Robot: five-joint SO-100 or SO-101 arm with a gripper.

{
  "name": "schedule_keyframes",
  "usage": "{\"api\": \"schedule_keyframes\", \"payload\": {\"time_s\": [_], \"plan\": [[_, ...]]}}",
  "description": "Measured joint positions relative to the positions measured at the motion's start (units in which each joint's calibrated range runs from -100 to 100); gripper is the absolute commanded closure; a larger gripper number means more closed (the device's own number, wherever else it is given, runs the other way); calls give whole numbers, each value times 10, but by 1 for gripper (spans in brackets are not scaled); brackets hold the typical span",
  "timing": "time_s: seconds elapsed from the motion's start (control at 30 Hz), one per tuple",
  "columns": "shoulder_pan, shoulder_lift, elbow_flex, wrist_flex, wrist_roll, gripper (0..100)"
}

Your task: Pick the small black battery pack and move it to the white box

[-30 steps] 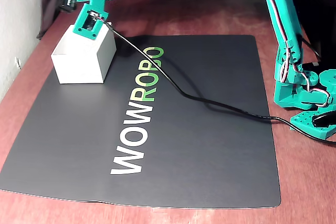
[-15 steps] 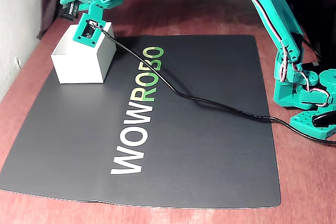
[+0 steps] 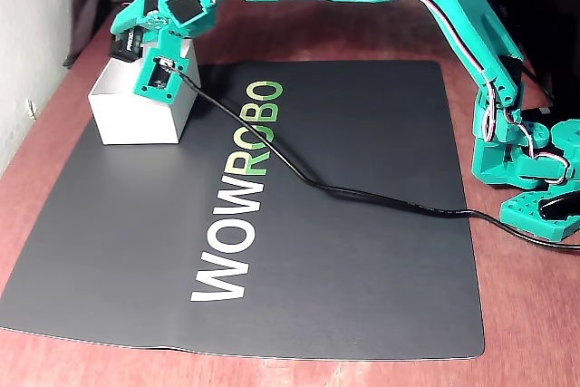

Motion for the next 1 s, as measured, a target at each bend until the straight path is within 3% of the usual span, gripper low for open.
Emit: {"api": "schedule_keyframes", "payload": {"time_s": [0.6,1.0], "plan": [[0,17,-11,-3,41,94],[0,17,-11,-3,160,94]]}}
